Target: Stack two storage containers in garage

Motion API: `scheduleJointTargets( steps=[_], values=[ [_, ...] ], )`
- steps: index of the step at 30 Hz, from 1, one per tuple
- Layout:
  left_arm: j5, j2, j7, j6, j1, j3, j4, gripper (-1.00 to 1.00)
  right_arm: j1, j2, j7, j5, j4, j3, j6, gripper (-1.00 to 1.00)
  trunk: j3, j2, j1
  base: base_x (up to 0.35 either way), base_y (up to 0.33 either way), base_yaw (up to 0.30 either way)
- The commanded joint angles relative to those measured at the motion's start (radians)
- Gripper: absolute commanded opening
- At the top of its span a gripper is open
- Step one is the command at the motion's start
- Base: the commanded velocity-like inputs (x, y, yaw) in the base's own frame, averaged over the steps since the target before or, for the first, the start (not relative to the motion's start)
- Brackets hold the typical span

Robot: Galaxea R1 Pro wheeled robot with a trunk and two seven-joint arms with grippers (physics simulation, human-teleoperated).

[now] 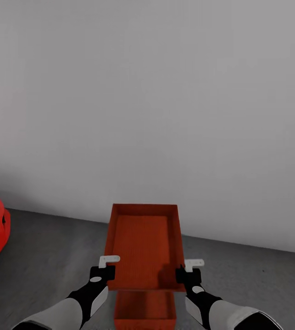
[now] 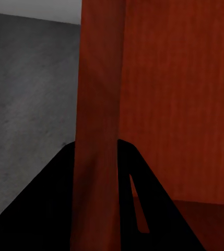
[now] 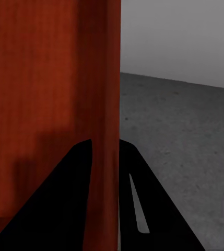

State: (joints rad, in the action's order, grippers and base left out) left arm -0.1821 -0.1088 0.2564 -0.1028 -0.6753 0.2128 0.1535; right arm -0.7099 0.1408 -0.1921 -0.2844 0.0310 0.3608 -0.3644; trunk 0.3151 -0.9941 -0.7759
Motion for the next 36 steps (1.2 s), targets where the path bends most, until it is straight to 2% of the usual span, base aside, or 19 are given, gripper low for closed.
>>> scheduleJointTargets(
  steps=[1,36],
  values=[
    [-0.022,0.001,0.004,0.000,-0.001,-0.020,-0.003,-1.00,-0.002,-0.003,-0.006,-0.022,0.001,-0.008,-0.011,-1.00,0.003,-0.001,0.000,0.000,0.000,0.000],
    [-0.025,0.000,0.007,0.001,-0.001,-0.020,-0.006,-1.00,-0.002,-0.003,-0.006,-0.022,0.001,-0.008,-0.011,-1.00,0.058,-0.001,0.000,0.000,0.000,0.000]
  ],
)
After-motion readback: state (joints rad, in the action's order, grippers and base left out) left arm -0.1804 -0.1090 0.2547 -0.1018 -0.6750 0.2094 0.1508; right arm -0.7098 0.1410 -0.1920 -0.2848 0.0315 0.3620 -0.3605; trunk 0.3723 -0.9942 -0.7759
